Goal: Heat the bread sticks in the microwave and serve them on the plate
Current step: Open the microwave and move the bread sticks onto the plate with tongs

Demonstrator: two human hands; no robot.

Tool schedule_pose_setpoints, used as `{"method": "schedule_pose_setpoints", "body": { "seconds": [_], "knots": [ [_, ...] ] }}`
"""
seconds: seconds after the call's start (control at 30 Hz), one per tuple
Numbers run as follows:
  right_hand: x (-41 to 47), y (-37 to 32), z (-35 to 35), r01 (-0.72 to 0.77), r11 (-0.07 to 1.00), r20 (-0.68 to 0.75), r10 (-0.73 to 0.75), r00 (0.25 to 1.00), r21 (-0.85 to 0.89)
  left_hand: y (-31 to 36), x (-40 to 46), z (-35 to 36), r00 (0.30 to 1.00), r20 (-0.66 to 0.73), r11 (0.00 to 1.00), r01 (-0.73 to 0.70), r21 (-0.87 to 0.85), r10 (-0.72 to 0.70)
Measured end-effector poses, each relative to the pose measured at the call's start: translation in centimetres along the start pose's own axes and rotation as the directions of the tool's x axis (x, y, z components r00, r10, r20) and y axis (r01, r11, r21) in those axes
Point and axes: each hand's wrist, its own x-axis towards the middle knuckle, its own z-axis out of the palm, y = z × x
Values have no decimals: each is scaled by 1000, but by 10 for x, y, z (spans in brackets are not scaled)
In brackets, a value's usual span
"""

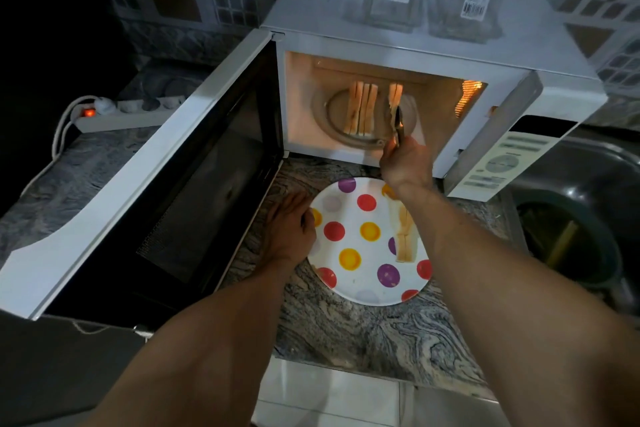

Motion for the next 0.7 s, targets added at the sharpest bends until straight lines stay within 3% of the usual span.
{"method": "schedule_pose_setpoints", "body": {
  "seconds": [0.43,0.7],
  "knots": [
    [-113,44,-36,257,964,-86,-262,961,-63,5,-3,-8,1000,2,998,3,-66,-3],
    [-193,85,-24,296,951,14,-296,955,-90,5,-7,-7,999,-29,996,-17,-82,14]
  ]
}}
